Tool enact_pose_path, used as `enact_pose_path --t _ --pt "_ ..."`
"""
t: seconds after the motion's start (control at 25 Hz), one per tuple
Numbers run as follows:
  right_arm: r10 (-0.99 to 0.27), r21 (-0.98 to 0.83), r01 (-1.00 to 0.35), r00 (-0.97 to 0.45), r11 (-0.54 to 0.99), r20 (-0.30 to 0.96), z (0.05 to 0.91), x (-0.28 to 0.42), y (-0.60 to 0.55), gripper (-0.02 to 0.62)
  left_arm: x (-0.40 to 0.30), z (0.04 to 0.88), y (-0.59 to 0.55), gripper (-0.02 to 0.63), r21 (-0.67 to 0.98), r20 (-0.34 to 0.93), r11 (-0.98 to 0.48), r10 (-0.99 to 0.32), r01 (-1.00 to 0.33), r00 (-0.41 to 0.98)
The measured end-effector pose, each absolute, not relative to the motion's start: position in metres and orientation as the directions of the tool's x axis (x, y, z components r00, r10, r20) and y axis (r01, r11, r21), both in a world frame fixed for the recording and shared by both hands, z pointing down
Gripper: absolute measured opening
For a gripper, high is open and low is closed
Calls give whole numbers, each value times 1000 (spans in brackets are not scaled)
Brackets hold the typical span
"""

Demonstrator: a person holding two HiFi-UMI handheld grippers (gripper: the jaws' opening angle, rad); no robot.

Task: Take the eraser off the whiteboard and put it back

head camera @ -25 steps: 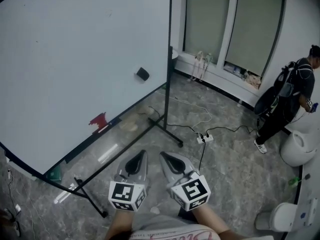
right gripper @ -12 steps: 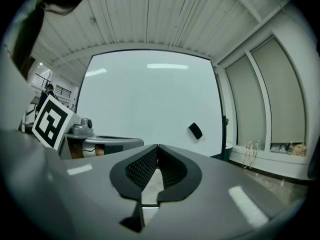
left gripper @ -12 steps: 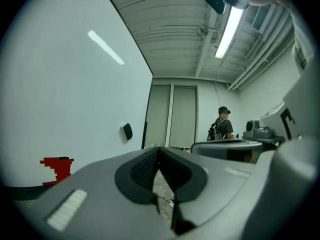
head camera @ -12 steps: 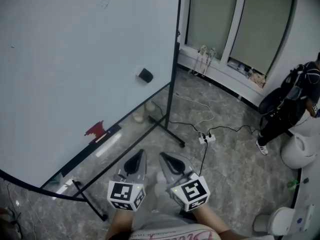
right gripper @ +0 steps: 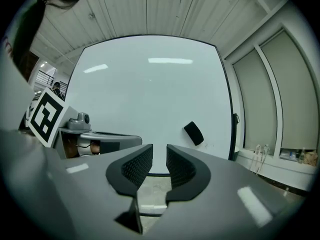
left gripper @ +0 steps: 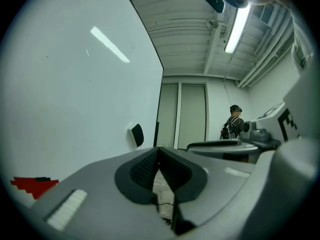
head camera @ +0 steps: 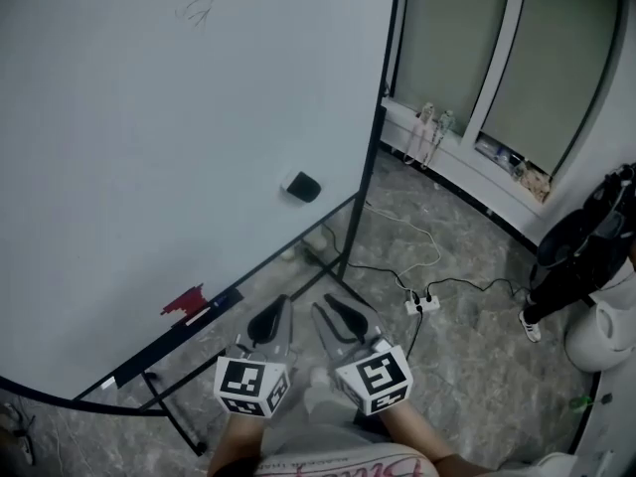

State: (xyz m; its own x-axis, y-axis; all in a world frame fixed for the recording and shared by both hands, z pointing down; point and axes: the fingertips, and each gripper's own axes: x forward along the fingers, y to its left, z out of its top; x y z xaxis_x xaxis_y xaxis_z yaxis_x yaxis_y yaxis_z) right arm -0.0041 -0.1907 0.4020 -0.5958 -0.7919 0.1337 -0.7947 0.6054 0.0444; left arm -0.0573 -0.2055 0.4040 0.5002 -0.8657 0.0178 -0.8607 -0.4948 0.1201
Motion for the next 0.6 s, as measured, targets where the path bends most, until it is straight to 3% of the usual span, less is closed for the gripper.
enact_pose_path --t 0.36,0.6 --pt "-774 104 -769 -613 631 161 396 8 -308 214 -45 399 -302 -2 117 27 -444 -893 -888 450" --pt "-775 183 -754 -605 631 181 401 11 -370 277 -50 404 -341 -2 123 43 -396 -914 -910 403"
